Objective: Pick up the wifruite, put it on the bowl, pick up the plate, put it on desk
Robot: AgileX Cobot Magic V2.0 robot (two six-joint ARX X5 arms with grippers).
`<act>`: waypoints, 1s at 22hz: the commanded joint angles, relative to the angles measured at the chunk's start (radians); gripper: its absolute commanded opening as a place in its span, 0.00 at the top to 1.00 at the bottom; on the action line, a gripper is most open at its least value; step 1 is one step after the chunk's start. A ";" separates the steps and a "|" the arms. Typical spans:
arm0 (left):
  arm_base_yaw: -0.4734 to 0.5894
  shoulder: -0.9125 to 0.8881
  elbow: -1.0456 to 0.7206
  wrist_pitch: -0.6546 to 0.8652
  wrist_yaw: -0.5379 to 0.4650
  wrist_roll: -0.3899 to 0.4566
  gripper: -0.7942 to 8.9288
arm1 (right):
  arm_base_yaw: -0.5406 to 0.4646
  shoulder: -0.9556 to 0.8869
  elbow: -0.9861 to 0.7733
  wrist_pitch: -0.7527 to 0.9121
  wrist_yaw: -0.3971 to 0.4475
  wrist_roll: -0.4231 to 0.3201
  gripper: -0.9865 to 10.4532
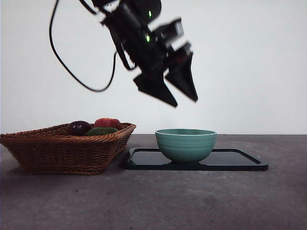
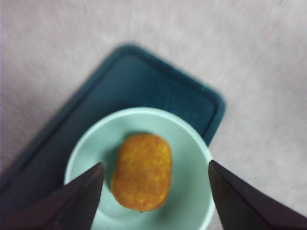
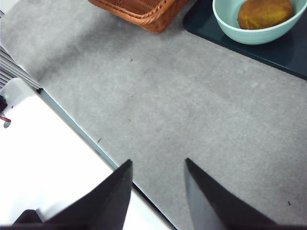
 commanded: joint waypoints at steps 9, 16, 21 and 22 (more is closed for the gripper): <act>-0.026 0.140 0.026 0.064 -0.001 0.057 0.57 | 0.007 0.002 0.008 -0.011 0.003 0.013 0.76; -0.027 0.178 0.026 0.081 -0.005 0.060 0.57 | 0.007 0.002 0.008 -0.011 0.003 0.014 0.76; -0.029 0.192 0.026 0.084 -0.006 0.069 0.57 | 0.007 0.002 0.008 -0.011 0.003 0.014 0.76; -0.030 0.192 0.026 0.084 -0.010 0.074 0.57 | 0.007 0.002 0.008 -0.011 0.003 0.013 0.76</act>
